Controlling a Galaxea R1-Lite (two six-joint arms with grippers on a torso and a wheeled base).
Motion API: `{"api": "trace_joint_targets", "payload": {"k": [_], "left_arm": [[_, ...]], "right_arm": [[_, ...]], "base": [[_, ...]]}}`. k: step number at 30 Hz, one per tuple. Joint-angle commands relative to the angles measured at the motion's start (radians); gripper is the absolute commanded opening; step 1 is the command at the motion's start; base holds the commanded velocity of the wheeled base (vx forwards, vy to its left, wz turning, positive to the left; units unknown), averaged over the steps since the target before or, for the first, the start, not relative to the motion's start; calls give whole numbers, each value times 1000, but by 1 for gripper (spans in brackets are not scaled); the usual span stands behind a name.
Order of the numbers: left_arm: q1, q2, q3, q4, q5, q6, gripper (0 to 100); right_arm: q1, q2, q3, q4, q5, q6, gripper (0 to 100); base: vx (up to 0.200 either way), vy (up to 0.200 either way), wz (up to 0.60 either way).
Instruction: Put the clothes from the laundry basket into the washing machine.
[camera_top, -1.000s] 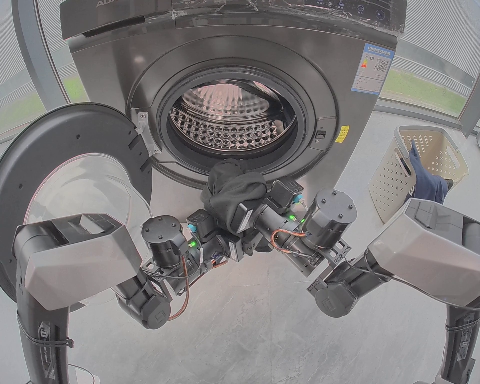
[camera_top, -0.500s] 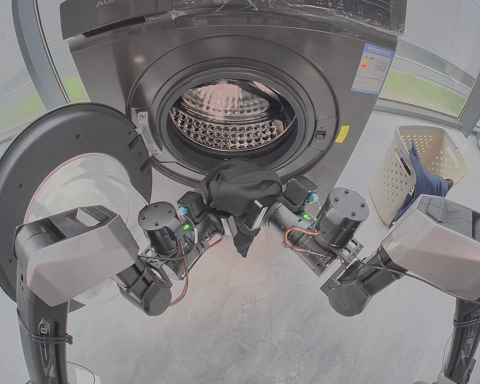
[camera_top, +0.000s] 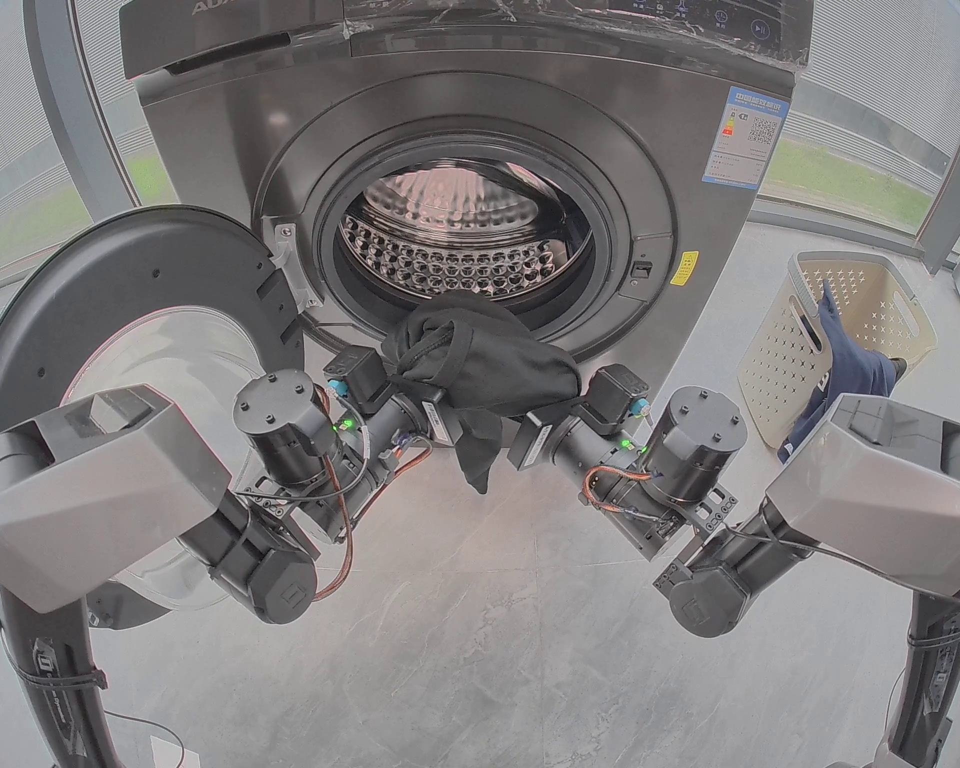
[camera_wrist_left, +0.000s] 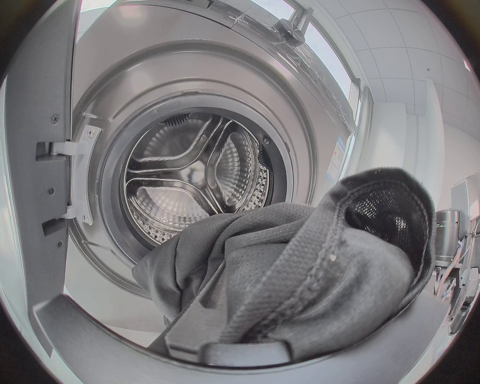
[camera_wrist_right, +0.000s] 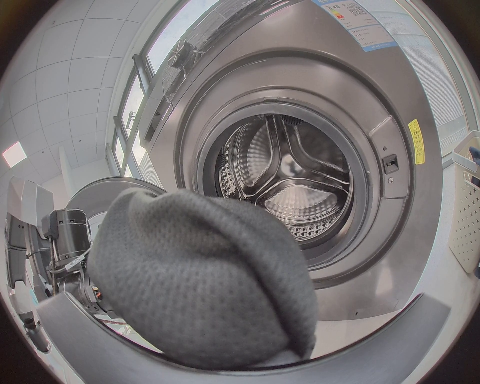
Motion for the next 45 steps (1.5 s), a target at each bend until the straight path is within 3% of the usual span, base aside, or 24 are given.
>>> {"api": "trace_joint_targets", "payload": {"k": [1,2,4,6,9,10,11,12,15,19,25,36,45], "left_arm": [[0,-26,1,-9,2,0,0],[0,-30,3,-9,0,0,0],[0,-35,6,-9,2,-1,0],[1,-65,31,-7,0,-1,0],[0,-136,110,-6,-3,-14,0],[0,-141,117,-7,-3,-14,0],[-3,-188,182,-7,-12,-24,0],[-11,-213,219,-7,-13,-26,0],[-28,-285,325,-7,-16,-24,0],[-66,-372,443,-9,-19,-21,0],[-85,-404,512,-9,-32,-12,0],[-89,-400,560,-10,-67,-6,0],[-97,-392,563,-10,-69,-6,0]], "right_arm": [[9,4,4,6,-1,-1,0],[12,-2,11,6,0,-1,100],[15,-9,26,6,2,-2,100],[20,-51,124,6,19,-14,100],[37,-121,302,-1,96,-48,100],[37,-124,313,-1,100,-51,100],[44,-155,419,-19,146,-68,100],[49,-169,474,-25,165,-71,100],[55,-221,590,-27,181,-65,100],[51,-295,672,-27,183,-59,100],[52,-342,752,-25,174,-63,100],[-41,-332,712,-27,140,-50,100],[-40,-332,692,-27,137,-42,100]], "base": [[0,0,0],[0,0,0],[0,0,0],[0,0,0],[0,0,0],[0,0,0],[0,0,0],[0,0,0],[0,0,0],[0,0,0],[0,0,0],[0,0,0],[0,0,0]]}}
